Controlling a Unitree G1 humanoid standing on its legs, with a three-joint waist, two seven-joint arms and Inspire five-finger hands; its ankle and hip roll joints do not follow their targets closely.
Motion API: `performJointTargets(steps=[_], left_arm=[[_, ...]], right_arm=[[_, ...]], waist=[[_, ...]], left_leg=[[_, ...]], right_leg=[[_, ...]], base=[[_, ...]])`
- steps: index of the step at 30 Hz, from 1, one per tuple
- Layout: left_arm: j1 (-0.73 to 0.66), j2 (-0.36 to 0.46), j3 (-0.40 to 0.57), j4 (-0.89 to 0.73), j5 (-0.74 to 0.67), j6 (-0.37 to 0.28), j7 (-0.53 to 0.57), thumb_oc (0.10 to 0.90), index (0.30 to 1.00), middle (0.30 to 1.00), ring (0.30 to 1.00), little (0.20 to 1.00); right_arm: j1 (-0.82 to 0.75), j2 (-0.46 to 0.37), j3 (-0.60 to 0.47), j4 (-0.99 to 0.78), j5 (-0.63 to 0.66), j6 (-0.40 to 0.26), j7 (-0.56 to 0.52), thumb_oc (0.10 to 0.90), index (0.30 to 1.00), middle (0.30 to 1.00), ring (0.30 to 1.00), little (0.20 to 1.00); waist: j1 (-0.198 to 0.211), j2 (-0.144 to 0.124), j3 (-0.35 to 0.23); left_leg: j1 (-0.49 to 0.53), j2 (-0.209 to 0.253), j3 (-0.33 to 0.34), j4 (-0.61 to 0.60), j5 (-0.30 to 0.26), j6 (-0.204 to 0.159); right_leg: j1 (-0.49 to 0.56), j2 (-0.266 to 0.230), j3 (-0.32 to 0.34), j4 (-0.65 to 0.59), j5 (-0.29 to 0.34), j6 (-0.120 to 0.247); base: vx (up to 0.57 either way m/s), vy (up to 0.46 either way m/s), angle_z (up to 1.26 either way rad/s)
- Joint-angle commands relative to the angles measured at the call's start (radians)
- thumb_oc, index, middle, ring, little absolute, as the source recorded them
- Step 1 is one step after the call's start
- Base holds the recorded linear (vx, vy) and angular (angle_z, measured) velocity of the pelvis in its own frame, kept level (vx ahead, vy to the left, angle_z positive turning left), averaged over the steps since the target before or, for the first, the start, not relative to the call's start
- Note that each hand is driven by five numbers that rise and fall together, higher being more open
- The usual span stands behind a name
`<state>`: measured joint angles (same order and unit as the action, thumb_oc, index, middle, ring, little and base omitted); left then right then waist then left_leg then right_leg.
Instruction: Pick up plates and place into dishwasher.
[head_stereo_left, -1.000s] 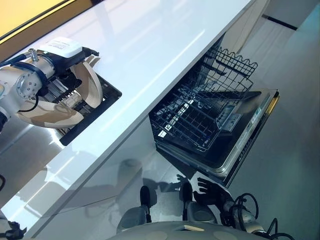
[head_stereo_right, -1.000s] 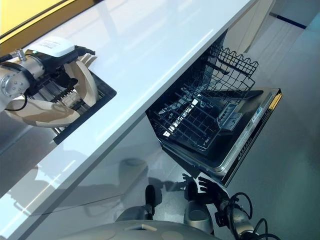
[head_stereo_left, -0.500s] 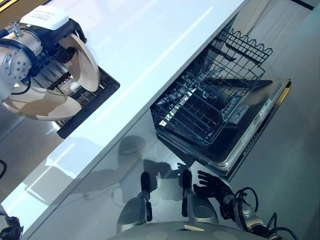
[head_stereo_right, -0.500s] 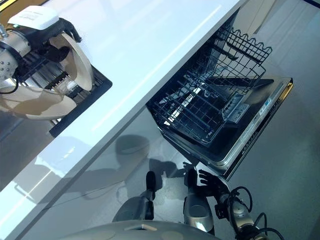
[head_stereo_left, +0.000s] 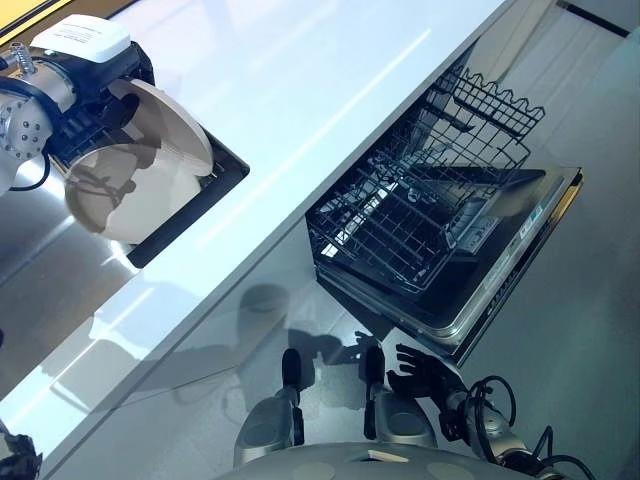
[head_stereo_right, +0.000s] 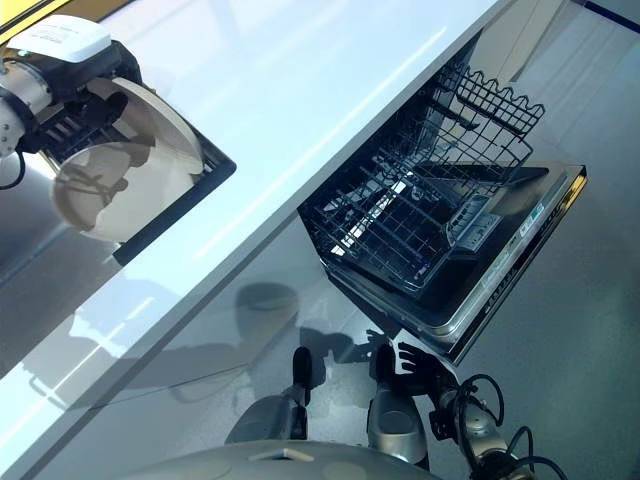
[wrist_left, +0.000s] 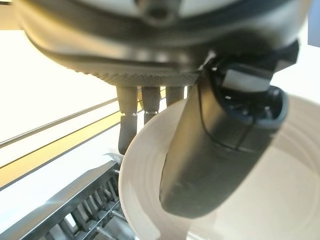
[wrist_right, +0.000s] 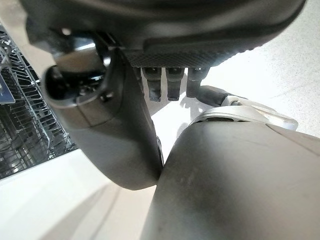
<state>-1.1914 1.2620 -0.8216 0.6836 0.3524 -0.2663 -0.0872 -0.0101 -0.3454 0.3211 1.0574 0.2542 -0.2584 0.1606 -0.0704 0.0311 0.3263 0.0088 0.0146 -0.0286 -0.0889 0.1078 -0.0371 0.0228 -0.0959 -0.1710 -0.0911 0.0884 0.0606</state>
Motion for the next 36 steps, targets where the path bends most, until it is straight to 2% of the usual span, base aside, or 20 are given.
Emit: performJointTargets(steps=[1,3,7,9,13,15,16,18,21,24,27,29,34,36], left_arm=[[-0.117,0.037,0.049,0.042,-0.067,0.004,0.022,0.100,0.300,0.300,0.300,0.200],[-0.119,0.042,0.049,0.037,-0.068,0.002,0.020,0.100,0.300,0.300,0.300,0.200],[-0.128,0.057,0.041,-0.013,-0.079,0.001,0.005,0.100,0.300,0.300,0.300,0.200],[-0.137,0.064,0.040,-0.054,-0.074,0.010,0.000,0.100,0.300,0.300,0.300,0.200],[-0.156,0.080,0.039,-0.065,-0.056,-0.019,0.026,0.100,0.300,0.300,0.300,0.200],[-0.171,0.091,0.034,-0.061,-0.049,-0.037,0.043,0.100,0.300,0.300,0.300,0.200],[-0.195,0.104,0.024,-0.060,-0.017,-0.044,0.067,0.100,0.300,0.300,0.300,0.200],[-0.234,0.127,-0.010,-0.045,0.034,-0.043,0.131,0.100,0.300,0.300,0.300,0.200],[-0.305,0.160,-0.081,-0.034,0.062,-0.008,0.210,0.100,0.300,0.300,0.300,0.200],[-0.356,0.190,-0.138,-0.032,0.061,0.059,0.288,0.100,0.300,0.300,0.300,0.200],[-0.335,0.211,-0.135,-0.041,0.061,0.099,0.334,0.100,0.300,0.300,0.300,0.200],[-0.301,0.219,-0.109,-0.044,0.076,0.116,0.354,0.100,0.300,0.300,0.300,0.200],[-0.233,0.233,-0.057,-0.048,0.077,0.159,0.438,0.100,0.300,0.300,0.300,0.200],[-0.202,0.232,-0.019,-0.042,-0.006,0.160,0.487,0.100,0.300,0.300,0.300,0.200]], right_arm=[[0.057,-0.049,-0.009,-0.013,0.010,-0.021,0.000,0.800,0.900,0.900,0.900,0.900],[0.061,-0.049,-0.009,-0.012,0.014,-0.021,0.010,0.800,0.900,0.900,0.900,0.900],[0.061,-0.059,0.001,-0.059,0.065,0.031,0.158,0.800,0.900,0.900,0.900,0.900],[0.058,-0.067,0.023,-0.137,0.109,0.072,0.259,0.800,0.900,0.900,0.900,0.900],[0.055,-0.082,0.048,-0.268,0.196,0.108,0.355,0.800,0.900,0.900,0.900,0.900],[0.057,-0.089,0.050,-0.327,0.222,0.163,0.414,0.800,0.900,0.900,0.900,0.900],[0.068,-0.096,0.050,-0.407,0.245,0.210,0.477,0.800,0.900,0.900,0.900,0.900],[0.084,-0.122,0.058,-0.511,0.275,0.272,0.524,0.800,0.900,0.900,0.900,0.900],[0.099,-0.169,0.067,-0.656,0.317,0.348,0.563,0.800,0.900,0.900,0.900,0.900],[0.114,-0.211,0.055,-0.797,0.389,0.409,0.648,0.800,0.900,0.900,0.900,0.900],[0.107,-0.239,0.028,-0.901,0.487,0.451,0.688,0.800,0.900,0.900,0.900,0.900],[0.097,-0.250,0.014,-0.950,0.532,0.457,0.693,0.800,0.900,0.900,0.900,0.900],[0.062,-0.283,-0.036,-1.067,0.647,0.453,0.659,0.800,0.900,0.900,0.900,0.900],[0.048,-0.290,-0.064,-1.101,0.666,0.431,0.636,0.800,0.900,0.900,0.900,0.900]], waist=[[-0.005,0.029,-0.125],[-0.003,0.031,-0.134],[0.007,0.038,-0.164],[0.013,0.037,-0.174],[0.020,0.033,-0.195],[0.020,0.031,-0.204],[0.019,0.030,-0.212],[0.016,0.028,-0.222],[0.011,0.027,-0.233],[0.007,0.019,-0.240],[0.006,0.014,-0.247],[0.006,0.014,-0.251],[0.007,0.014,-0.263],[0.005,0.012,-0.268]], left_leg=[[0.033,-0.077,0.061,0.002,-0.086,0.020],[0.038,-0.077,0.060,0.002,-0.087,0.018],[0.057,-0.076,0.052,0.002,-0.092,0.015],[0.068,-0.076,0.043,0.002,-0.095,0.015],[0.080,-0.075,0.035,0.002,-0.099,0.013],[0.083,-0.074,0.036,0.002,-0.099,0.011],[0.085,-0.073,0.036,0.002,-0.099,0.010],[0.088,-0.071,0.036,0.002,-0.099,0.008],[0.089,-0.068,0.040,0.002,-0.098,0.006],[0.091,-0.066,0.044,0.002,-0.097,0.005],[0.092,-0.065,0.045,0.002,-0.096,0.006],[0.094,-0.065,0.045,0.002,-0.096,0.006],[0.094,-0.063,0.047,0.002,-0.095,0.006],[0.092,-0.062,0.052,0.002,-0.092,0.007]], right_leg=[[-0.006,-0.002,0.037,0.021,0.006,0.078],[0.001,-0.002,0.035,0.020,0.004,0.078],[0.029,0.000,0.024,0.016,-0.008,0.072],[0.044,0.002,0.018,0.015,-0.015,0.068],[0.063,0.004,0.007,0.011,-0.023,0.065],[0.068,0.005,0.005,0.009,-0.024,0.065],[0.072,0.007,0.004,0.007,-0.026,0.063],[0.076,0.010,0.004,0.005,-0.026,0.063],[0.078,0.012,0.003,0.004,-0.024,0.063],[0.079,0.016,0.008,0.004,-0.024,0.061],[0.079,0.020,0.012,0.004,-0.024,0.058],[0.081,0.021,0.014,0.004,-0.024,0.058],[0.079,0.023,0.016,0.004,-0.022,0.058],[0.076,0.022,0.018,0.004,-0.020,0.058]], base=[[0.01,-0.044,0.02],[0.01,-0.038,0.00],[0.01,-0.055,0.00],[-0.01,-0.085,0.02],[-0.02,-0.081,0.02],[-0.01,-0.072,0.02],[-0.02,-0.075,0.02],[-0.03,-0.076,0.00],[-0.03,-0.056,0.00],[-0.03,-0.047,0.00],[-0.01,-0.010,0.00],[0.00,0.000,0.00],[0.00,0.000,0.00],[-0.01,0.001,-0.02]])
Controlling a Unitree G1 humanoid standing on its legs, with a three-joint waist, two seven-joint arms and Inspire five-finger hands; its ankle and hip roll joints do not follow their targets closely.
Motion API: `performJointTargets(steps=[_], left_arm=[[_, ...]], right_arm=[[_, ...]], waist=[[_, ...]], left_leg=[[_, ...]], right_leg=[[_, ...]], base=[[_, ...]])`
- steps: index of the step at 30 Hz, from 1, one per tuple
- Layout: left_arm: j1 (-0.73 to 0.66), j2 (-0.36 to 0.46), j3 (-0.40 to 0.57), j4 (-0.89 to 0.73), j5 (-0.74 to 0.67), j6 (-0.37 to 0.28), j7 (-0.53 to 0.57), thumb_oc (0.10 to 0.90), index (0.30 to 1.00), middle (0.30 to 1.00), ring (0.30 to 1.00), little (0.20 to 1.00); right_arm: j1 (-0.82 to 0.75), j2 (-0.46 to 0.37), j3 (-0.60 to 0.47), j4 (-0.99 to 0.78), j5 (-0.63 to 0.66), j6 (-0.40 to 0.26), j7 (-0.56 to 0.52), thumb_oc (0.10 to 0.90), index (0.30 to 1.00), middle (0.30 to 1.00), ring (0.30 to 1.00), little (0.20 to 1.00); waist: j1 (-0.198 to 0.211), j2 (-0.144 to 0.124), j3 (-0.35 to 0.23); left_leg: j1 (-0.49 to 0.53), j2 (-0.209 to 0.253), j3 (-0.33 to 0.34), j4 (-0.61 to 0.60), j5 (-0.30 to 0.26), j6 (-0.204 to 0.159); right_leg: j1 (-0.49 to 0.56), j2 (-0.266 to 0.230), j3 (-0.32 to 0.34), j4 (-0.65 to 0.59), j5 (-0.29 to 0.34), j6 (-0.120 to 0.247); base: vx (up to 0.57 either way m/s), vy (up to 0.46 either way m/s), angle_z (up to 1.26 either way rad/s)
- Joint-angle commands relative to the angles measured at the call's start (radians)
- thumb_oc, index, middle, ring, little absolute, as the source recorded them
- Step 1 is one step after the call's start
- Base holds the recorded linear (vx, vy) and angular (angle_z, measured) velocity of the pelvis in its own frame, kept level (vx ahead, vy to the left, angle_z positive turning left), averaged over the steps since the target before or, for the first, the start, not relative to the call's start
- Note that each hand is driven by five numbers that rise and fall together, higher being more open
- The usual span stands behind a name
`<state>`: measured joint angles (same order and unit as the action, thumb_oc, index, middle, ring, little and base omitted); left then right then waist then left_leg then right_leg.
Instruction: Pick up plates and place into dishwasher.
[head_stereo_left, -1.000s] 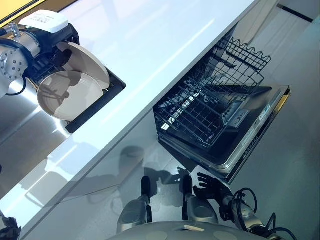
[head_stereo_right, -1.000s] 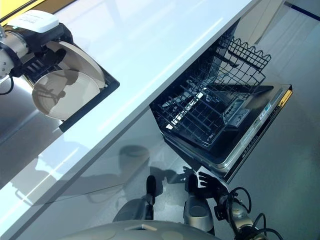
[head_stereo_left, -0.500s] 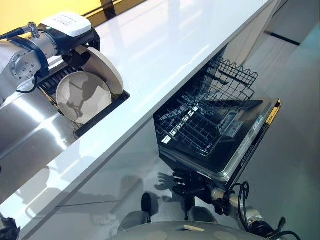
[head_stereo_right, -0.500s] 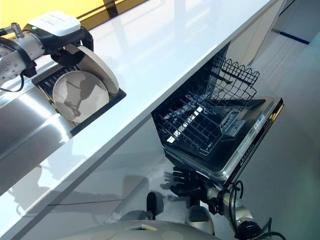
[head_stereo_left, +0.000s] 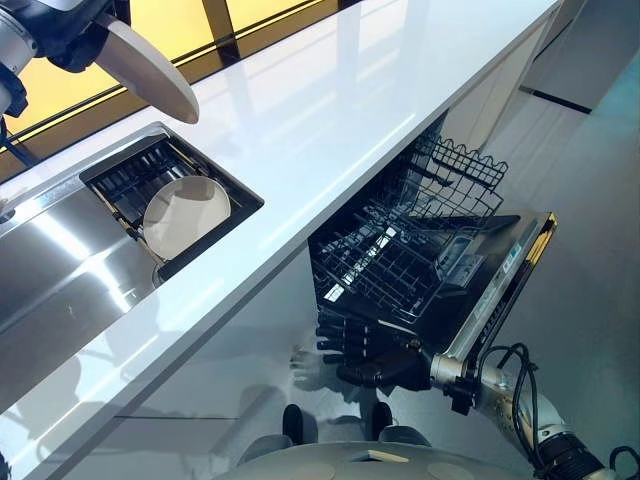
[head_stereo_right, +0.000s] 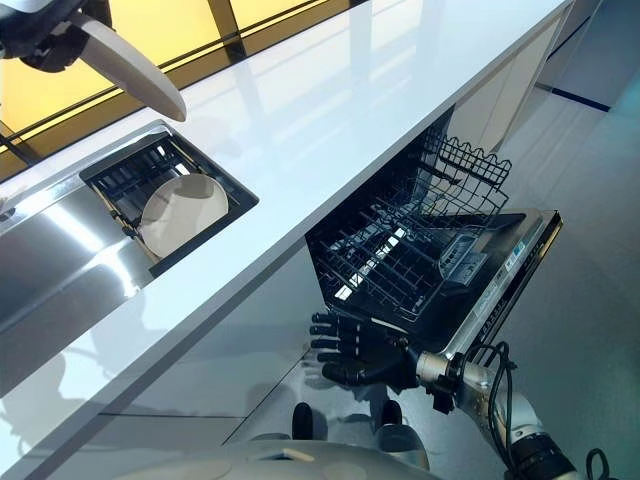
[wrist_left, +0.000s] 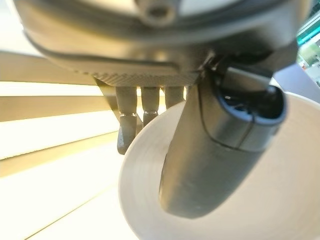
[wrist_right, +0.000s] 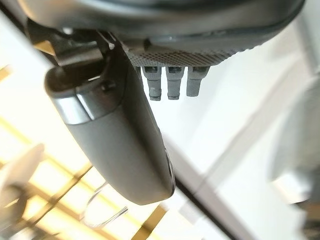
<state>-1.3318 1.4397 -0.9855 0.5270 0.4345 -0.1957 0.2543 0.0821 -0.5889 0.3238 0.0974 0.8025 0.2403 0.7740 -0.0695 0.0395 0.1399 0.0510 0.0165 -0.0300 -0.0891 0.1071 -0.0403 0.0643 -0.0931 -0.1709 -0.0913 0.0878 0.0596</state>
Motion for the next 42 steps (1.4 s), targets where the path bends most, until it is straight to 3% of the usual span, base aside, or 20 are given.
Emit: performJointTargets(steps=[1,4,5,7,9,15,18,22,28,30,35,42], left_arm=[[-0.050,0.052,0.160,0.116,-0.141,0.089,0.152,0.100,0.300,0.300,0.300,0.200],[0.087,0.016,0.351,0.116,-0.346,0.049,0.150,0.100,0.300,0.300,0.300,0.200],[0.173,-0.024,0.479,0.103,-0.437,0.020,0.128,0.100,0.300,0.300,0.300,0.200],[0.249,-0.056,0.582,0.079,-0.494,0.002,0.106,0.100,0.300,0.300,0.300,0.200],[0.360,-0.119,0.721,0.018,-0.627,-0.016,0.048,0.100,0.300,0.300,0.300,0.200],[0.531,-0.271,0.896,-0.151,-0.734,-0.004,-0.005,0.100,0.300,0.300,0.300,0.200],[0.560,-0.357,0.905,-0.222,-0.765,0.007,0.004,0.100,0.300,0.300,0.300,0.200],[0.561,-0.462,0.862,-0.270,-0.760,0.014,0.012,0.100,0.300,0.300,0.300,0.200],[0.566,-0.599,0.805,-0.339,-0.755,0.005,0.037,0.100,0.300,0.300,0.300,0.200],[0.568,-0.630,0.797,-0.357,-0.733,0.004,0.037,0.100,0.300,0.300,0.300,0.200],[0.588,-0.696,0.779,-0.409,-0.668,-0.019,0.027,0.100,0.300,0.300,0.300,0.200],[0.567,-0.726,0.738,-0.408,-0.606,-0.074,0.044,0.100,0.300,0.300,0.300,0.200]], right_arm=[[-0.047,-0.049,-0.073,-0.150,0.125,-0.084,0.009,0.800,0.900,0.900,0.900,0.900],[-0.059,-0.047,-0.125,-0.209,0.160,-0.123,-0.056,0.800,0.900,0.900,0.900,0.900],[-0.073,-0.035,-0.169,-0.241,0.171,-0.139,-0.095,0.800,0.900,0.900,0.900,0.900],[-0.085,-0.036,-0.196,-0.267,0.179,-0.157,-0.137,0.800,0.900,0.900,0.900,0.900],[-0.111,-0.035,-0.257,-0.305,0.177,-0.218,-0.225,0.800,0.900,0.900,0.900,0.900],[-0.185,-0.023,-0.354,-0.346,0.162,-0.352,-0.329,0.800,0.900,0.900,0.900,0.900],[-0.267,-0.007,-0.360,-0.339,0.117,-0.462,-0.447,0.800,0.900,0.900,0.900,0.900],[-0.358,0.016,-0.343,-0.340,0.040,-0.546,-0.540,0.800,0.900,0.900,0.900,0.900],[-0.466,0.023,-0.285,-0.323,-0.153,-0.613,-0.664,0.800,0.900,0.900,0.900,0.900],[-0.487,0.020,-0.276,-0.314,-0.196,-0.620,-0.678,0.800,0.900,0.900,0.900,0.900],[-0.510,0.019,-0.247,-0.297,-0.218,-0.566,-0.645,0.800,0.900,0.900,0.900,0.900],[-0.509,0.029,-0.205,-0.257,-0.179,-0.490,-0.562,0.800,0.900,0.900,0.900,0.900]], waist=[[0.004,0.003,-0.083],[0.004,-0.003,-0.088],[0.003,-0.009,-0.090],[0.001,-0.006,-0.092],[-0.007,-0.005,-0.094],[-0.020,-0.003,-0.095],[-0.020,-0.006,-0.096],[-0.018,-0.010,-0.094],[-0.013,-0.023,-0.088],[-0.012,-0.026,-0.088],[-0.014,-0.037,-0.088],[-0.020,-0.044,-0.093]], left_leg=[[0.049,-0.064,0.054,0.002,-0.091,0.010],[0.048,-0.062,0.057,0.002,-0.090,0.012],[0.048,-0.061,0.057,0.002,-0.091,0.012],[0.050,-0.060,0.060,0.002,-0.093,0.013],[0.053,-0.059,0.062,0.002,-0.098,0.015],[0.052,-0.060,0.068,0.002,-0.095,0.022],[0.056,-0.062,0.065,0.002,-0.097,0.027],[0.059,-0.062,0.065,0.002,-0.095,0.029],[0.067,-0.062,0.063,0.002,-0.095,0.034],[0.069,-0.061,0.065,0.002,-0.096,0.034],[0.074,-0.059,0.069,0.002,-0.098,0.031],[0.075,-0.056,0.076,0.002,-0.099,0.029]], right_leg=[[0.034,0.019,0.018,0.004,-0.019,0.059],[0.033,0.021,0.021,0.004,-0.020,0.057],[0.033,0.022,0.023,0.004,-0.022,0.056],[0.033,0.022,0.027,0.004,-0.023,0.055],[0.032,0.025,0.035,0.005,-0.026,0.053],[0.024,0.032,0.057,0.007,-0.020,0.045],[0.026,0.039,0.069,0.006,-0.020,0.039],[0.028,0.044,0.079,0.006,-0.018,0.033],[0.033,0.049,0.088,0.009,-0.018,0.026],[0.034,0.050,0.087,0.009,-0.019,0.024],[0.037,0.052,0.093,0.008,-0.017,0.024],[0.037,0.054,0.092,0.008,-0.015,0.024]], base=[[-0.01,0.002,-0.03],[-0.02,-0.004,-0.05],[-0.01,-0.005,-0.05],[-0.01,0.004,-0.08],[-0.03,0.018,-0.11],[-0.03,0.020,-0.09],[-0.01,0.020,-0.08],[-0.01,0.015,-0.13],[0.00,0.002,-0.02],[0.00,-0.007,-0.02],[0.02,-0.017,-0.09],[0.01,-0.005,-0.03]])
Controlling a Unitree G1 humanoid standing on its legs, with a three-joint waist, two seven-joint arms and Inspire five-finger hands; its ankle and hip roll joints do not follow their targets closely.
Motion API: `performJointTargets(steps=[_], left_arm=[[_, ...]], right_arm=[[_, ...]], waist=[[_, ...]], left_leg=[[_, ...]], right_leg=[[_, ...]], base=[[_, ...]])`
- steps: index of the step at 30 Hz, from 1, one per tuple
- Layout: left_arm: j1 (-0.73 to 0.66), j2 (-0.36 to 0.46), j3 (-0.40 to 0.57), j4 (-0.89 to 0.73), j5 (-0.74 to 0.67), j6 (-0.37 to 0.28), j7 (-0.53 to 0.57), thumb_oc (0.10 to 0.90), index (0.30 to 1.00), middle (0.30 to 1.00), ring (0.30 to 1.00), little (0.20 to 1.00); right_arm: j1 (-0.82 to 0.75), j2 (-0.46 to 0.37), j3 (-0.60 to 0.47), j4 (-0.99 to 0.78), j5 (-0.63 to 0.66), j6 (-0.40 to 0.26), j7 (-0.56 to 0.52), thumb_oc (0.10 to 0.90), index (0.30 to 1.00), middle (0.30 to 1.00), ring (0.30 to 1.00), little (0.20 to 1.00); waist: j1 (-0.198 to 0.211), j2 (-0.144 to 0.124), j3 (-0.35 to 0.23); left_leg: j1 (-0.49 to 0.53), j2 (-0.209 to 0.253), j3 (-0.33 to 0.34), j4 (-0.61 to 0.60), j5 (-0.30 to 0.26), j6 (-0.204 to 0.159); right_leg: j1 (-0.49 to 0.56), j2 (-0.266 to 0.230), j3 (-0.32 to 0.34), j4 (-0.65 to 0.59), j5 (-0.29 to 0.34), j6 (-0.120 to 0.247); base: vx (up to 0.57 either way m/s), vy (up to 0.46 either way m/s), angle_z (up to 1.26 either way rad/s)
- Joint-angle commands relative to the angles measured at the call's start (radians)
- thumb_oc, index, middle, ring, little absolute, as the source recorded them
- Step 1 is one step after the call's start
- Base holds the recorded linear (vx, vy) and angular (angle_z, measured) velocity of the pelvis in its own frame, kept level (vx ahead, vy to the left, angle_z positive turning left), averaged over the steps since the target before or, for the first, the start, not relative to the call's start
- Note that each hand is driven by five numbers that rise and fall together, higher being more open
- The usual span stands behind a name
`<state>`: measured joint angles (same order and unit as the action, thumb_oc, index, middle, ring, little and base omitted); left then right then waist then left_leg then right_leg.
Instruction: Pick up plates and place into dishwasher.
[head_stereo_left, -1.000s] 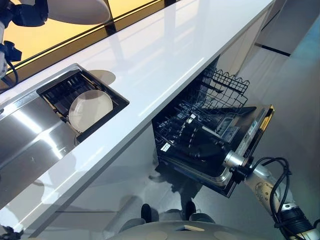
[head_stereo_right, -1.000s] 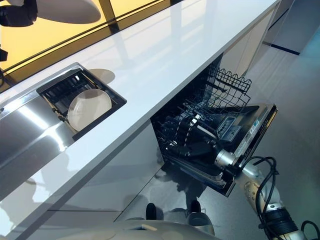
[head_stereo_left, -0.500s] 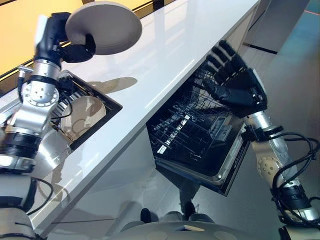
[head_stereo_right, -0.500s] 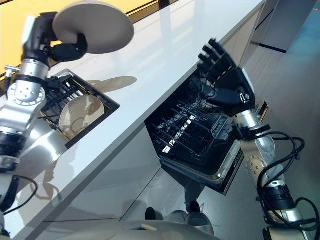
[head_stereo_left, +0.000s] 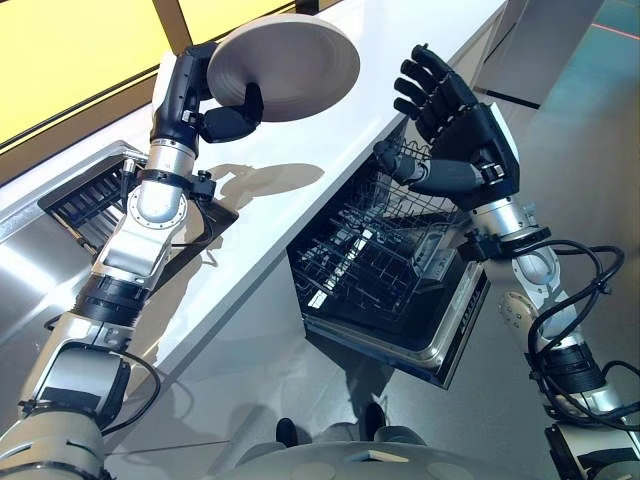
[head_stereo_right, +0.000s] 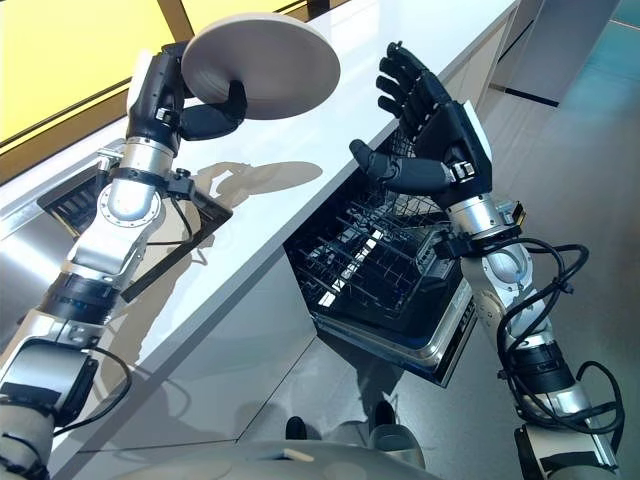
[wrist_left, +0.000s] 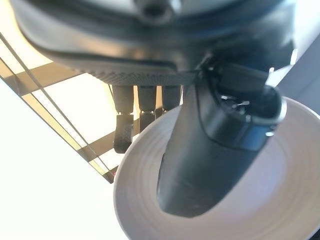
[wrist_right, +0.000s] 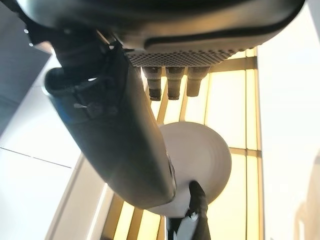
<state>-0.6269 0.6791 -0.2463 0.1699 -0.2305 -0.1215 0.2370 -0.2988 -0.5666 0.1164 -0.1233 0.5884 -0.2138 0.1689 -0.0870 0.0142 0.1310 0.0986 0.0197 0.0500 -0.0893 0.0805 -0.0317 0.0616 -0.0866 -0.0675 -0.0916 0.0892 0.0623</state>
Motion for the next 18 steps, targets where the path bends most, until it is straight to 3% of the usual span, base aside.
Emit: performJointTargets(steps=[1,18], left_arm=[[-0.151,0.033,-0.014,-0.043,0.056,-0.148,0.055,0.100,0.300,0.300,0.300,0.200],[-0.143,-0.044,-0.106,0.081,0.063,-0.167,-0.039,0.100,0.300,0.300,0.300,0.200]], right_arm=[[-0.131,0.010,0.016,-0.022,0.045,-0.028,0.051,0.800,0.900,0.900,0.900,0.900],[-0.188,0.054,0.033,0.007,0.043,-0.040,0.045,0.800,0.900,0.900,0.900,0.900]], waist=[[-0.004,-0.019,-0.083],[-0.016,-0.021,-0.079]], left_leg=[[0.027,-0.059,-0.002,0.002,-0.072,0.020],[0.039,-0.057,0.010,0.002,-0.080,0.024]], right_leg=[[0.039,0.048,-0.012,0.008,-0.016,0.020],[0.043,0.056,0.006,0.008,-0.013,0.018]], base=[[0.00,0.000,0.00],[0.00,0.000,0.00]])
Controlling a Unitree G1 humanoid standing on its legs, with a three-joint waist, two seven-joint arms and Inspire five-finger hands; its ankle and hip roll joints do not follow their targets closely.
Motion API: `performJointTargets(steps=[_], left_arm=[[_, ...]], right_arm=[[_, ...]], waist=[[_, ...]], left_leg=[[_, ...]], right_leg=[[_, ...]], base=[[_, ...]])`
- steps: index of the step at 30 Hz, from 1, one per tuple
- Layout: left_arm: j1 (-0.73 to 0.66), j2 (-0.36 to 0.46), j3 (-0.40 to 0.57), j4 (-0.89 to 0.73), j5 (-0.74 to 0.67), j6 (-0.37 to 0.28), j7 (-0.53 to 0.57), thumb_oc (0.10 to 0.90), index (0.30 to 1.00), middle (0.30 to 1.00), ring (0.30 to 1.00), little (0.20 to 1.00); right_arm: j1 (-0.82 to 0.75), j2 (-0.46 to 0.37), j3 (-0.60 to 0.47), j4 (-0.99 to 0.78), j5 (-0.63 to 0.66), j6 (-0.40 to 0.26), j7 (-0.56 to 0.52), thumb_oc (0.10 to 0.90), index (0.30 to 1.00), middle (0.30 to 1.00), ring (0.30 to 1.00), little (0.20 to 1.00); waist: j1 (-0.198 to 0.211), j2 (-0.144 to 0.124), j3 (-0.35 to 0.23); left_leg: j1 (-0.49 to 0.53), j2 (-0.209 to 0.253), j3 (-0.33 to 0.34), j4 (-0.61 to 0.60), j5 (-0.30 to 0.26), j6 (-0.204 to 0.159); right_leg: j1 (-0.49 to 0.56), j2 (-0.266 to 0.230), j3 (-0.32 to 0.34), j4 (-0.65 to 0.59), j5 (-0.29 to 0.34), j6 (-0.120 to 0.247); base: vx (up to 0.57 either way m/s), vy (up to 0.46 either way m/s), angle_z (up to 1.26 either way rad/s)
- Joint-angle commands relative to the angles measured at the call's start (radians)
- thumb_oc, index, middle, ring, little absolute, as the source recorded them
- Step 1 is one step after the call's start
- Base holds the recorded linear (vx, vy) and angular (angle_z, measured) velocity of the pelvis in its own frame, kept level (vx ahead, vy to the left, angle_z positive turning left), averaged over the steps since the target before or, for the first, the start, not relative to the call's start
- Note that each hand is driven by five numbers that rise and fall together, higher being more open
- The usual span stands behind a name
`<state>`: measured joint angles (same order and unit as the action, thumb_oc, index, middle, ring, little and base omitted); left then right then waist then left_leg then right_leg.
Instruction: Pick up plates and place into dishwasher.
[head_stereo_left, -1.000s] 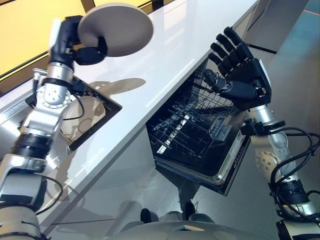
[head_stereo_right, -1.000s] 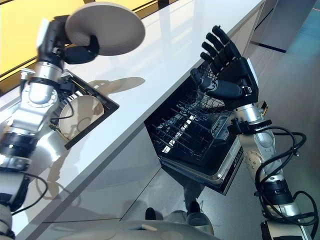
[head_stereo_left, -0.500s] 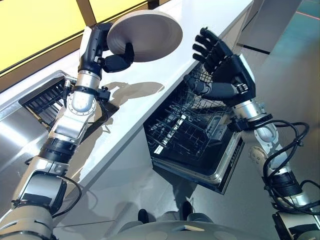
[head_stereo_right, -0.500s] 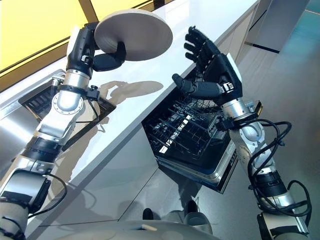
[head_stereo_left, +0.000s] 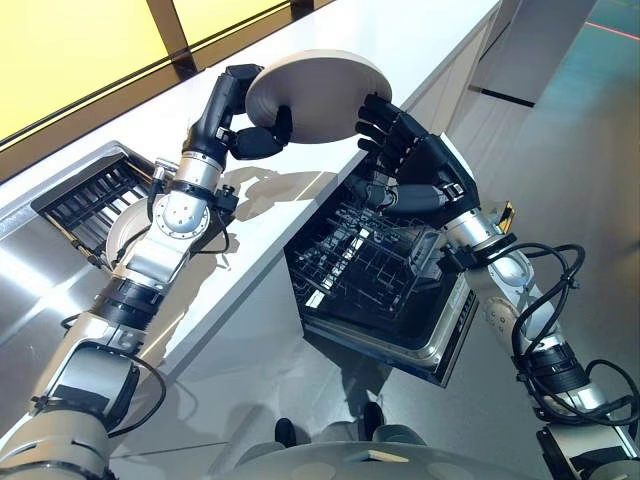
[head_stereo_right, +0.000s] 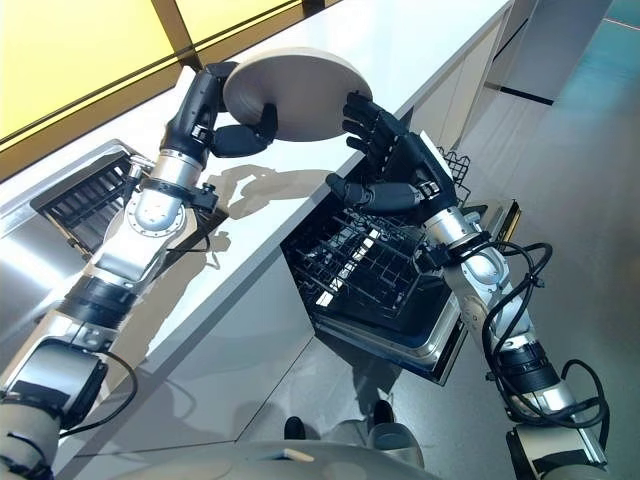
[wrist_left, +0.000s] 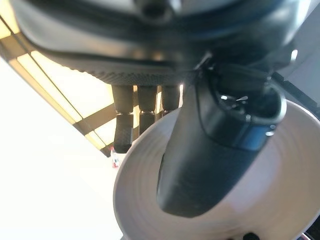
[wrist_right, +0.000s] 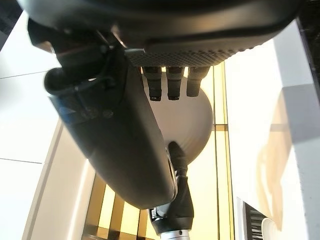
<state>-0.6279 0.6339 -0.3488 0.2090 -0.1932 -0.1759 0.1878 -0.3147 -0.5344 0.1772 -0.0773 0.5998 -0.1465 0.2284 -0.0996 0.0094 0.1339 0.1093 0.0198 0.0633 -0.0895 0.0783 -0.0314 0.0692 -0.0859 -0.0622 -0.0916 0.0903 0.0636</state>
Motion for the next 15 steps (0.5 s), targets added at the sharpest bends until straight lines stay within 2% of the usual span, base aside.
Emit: performJointTargets(steps=[1,8,15], left_arm=[[-0.137,-0.003,-0.004,0.048,0.027,-0.112,0.006,0.100,0.300,0.300,0.300,0.200],[-0.095,-0.007,0.004,0.061,0.007,-0.124,-0.040,0.100,0.300,0.300,0.300,0.200],[-0.027,-0.034,0.059,0.030,-0.001,-0.177,0.011,0.100,0.300,0.300,0.300,0.200]], right_arm=[[-0.177,0.023,-0.031,-0.039,0.031,-0.109,-0.019,0.800,0.900,0.900,0.900,0.900],[-0.170,0.011,-0.065,-0.046,0.031,-0.114,-0.025,0.800,0.900,0.900,0.900,0.900],[-0.138,0.003,-0.092,-0.026,0.029,-0.116,-0.033,0.800,0.900,0.900,0.900,0.900]], waist=[[-0.004,-0.017,-0.082],[-0.003,-0.017,-0.083],[0.003,-0.024,-0.086]], left_leg=[[0.029,-0.057,-0.003,0.002,-0.078,0.023],[0.028,-0.055,0.001,0.002,-0.079,0.022],[0.029,-0.053,-0.003,0.002,-0.078,0.021]], right_leg=[[0.035,0.055,0.001,0.007,-0.014,0.017],[0.034,0.056,0.001,0.005,-0.011,0.019],[0.036,0.053,-0.002,0.004,-0.011,0.019]], base=[[0.00,-0.024,-0.04],[0.00,-0.003,-0.01],[0.00,-0.003,-0.01]])
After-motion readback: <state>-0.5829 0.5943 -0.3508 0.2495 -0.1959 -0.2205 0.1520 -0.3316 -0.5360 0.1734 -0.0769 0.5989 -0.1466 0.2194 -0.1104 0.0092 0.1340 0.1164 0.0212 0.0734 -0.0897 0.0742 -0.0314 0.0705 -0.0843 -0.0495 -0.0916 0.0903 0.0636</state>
